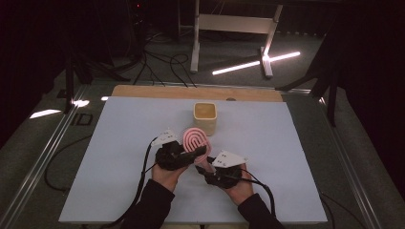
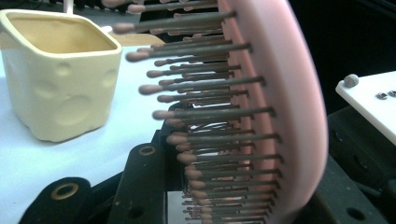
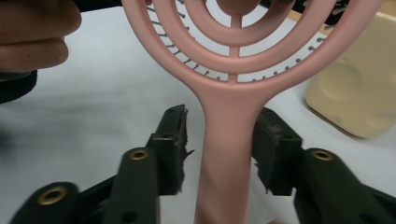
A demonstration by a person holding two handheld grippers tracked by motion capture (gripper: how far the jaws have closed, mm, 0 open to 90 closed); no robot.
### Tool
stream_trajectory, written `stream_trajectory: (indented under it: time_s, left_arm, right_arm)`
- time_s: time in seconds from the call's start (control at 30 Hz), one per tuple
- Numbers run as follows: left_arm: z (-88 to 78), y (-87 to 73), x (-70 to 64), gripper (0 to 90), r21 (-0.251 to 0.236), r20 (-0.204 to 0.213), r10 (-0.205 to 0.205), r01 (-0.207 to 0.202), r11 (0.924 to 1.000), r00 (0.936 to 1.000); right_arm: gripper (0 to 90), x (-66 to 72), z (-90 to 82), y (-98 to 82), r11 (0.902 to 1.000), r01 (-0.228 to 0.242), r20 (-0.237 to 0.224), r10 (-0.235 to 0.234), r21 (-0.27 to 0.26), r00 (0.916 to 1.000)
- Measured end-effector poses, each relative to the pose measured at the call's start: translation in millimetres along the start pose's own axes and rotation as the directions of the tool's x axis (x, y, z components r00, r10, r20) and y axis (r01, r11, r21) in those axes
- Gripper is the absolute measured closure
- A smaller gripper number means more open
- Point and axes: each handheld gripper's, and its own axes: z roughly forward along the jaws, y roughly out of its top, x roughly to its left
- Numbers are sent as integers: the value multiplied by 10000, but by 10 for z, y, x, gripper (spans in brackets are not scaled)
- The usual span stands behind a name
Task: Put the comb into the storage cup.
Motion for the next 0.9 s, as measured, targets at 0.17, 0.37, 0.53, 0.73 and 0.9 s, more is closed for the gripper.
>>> stream_trajectory:
  time_s: [0.17,0.37,0.53,0.73,0.9]
  left_arm:
    - [-7,1,1,635,-32,-69,68,-68,10000,10000]
    - [-20,11,6,636,-115,-102,96,-97,9999,9999]
    - [-31,18,6,637,-204,-116,116,-118,9997,9999]
    - [-52,32,15,637,-313,-124,154,-157,9994,9998]
    - [-63,45,21,637,-345,-159,172,-177,9992,9997]
  right_arm:
    - [467,-2,3,-1,9999,-134,35,134,17,9999]
    - [389,-16,-12,5,9996,-262,-279,259,-102,9993]
    - [319,-7,-8,6,9993,-351,-180,349,-131,9992]
    - [184,-25,-13,12,9976,-642,-24,642,-249,9979]
    - [123,-36,-21,17,9970,-715,-66,713,-310,9974]
